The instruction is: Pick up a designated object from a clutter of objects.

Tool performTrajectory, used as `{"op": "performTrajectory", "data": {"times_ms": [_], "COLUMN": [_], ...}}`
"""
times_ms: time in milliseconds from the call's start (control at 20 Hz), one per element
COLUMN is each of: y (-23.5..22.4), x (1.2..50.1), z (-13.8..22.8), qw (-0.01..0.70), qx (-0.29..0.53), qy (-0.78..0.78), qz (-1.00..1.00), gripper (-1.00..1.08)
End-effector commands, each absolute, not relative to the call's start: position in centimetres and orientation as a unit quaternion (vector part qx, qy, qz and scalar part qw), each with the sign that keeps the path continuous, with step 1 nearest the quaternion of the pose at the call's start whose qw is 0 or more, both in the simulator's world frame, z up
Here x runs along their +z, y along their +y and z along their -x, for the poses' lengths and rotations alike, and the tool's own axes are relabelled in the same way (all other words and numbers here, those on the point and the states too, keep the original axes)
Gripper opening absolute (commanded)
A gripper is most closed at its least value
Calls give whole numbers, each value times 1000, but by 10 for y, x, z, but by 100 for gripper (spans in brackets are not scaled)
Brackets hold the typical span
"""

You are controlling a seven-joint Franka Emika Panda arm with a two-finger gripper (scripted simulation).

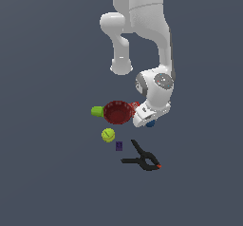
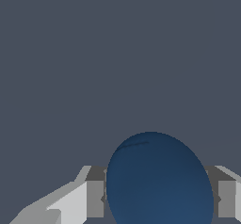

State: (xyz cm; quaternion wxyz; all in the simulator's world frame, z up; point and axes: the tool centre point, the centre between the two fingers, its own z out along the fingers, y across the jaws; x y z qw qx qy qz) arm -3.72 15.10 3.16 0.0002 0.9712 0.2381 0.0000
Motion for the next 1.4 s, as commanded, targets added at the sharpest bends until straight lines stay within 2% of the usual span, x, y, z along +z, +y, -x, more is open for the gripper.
{"op": "performTrajectory", "data": {"times_ms": [0, 600, 1350], "y": [151, 147, 131], "x": [32, 70, 211], "z": [37, 34, 21], "qw": [0, 0, -1], "qx": [0, 0, 0], "qy": [238, 238, 239], "qz": [-971, -971, -971], "gripper": [-100, -100, -100]}}
